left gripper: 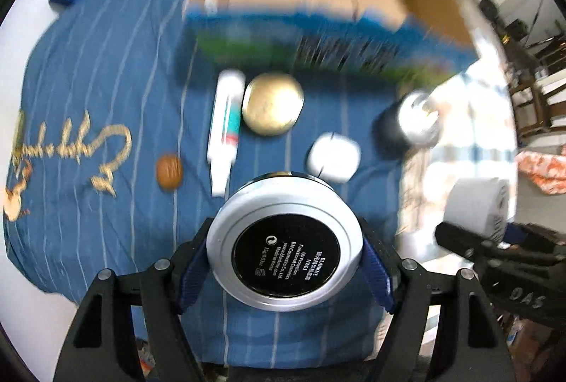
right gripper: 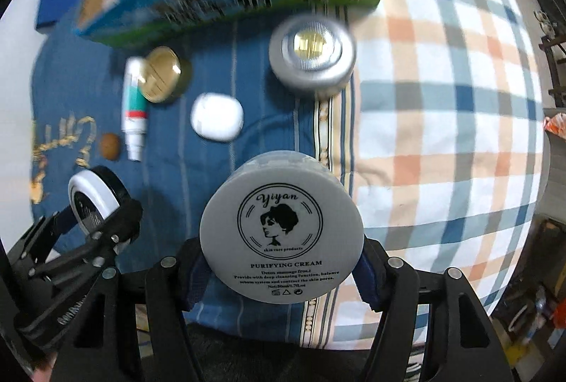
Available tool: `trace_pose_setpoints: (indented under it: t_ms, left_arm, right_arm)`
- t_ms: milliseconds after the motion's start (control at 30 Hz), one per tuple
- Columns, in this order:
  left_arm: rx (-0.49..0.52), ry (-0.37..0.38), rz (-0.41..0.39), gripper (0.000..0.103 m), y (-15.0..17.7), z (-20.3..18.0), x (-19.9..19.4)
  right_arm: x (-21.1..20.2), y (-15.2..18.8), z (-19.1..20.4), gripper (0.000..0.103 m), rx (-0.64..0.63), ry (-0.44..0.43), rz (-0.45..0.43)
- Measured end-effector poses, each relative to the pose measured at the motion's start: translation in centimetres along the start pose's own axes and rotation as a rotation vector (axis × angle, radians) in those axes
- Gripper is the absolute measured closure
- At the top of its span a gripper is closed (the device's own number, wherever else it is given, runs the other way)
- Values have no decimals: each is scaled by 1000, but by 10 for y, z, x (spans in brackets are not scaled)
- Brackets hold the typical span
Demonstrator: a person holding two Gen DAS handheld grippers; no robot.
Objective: Organize rigid objects
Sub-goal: 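Carry both jars into the box and open both tools to release them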
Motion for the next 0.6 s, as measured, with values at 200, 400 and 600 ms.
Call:
trace_pose_setpoints:
  t_ms: [200, 400, 600]
  left_arm:
    - [32, 37, -146, 30, -85, -39, -50]
    - [65, 30, -231, 30, -146, -52, -70]
    - [73, 28, -250, 30, -190, -56, -68]
  right_arm:
    - [-87, -19, 5, 34, -30, -53, -132]
    - [-131, -58, 15, 34, -60, -53, -246]
    - [-157, -95, 14, 34, -74, -36, -298]
Point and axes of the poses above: each gripper's, at about its wrist camera, not at the fingertips, and x roughly the way its jaws point, z to its left, y to its underside, the point moved 1 cm from there along x, roughly the way its jaws point, and after that the axes turned 1 degree about -y, right-handed, at the moved point
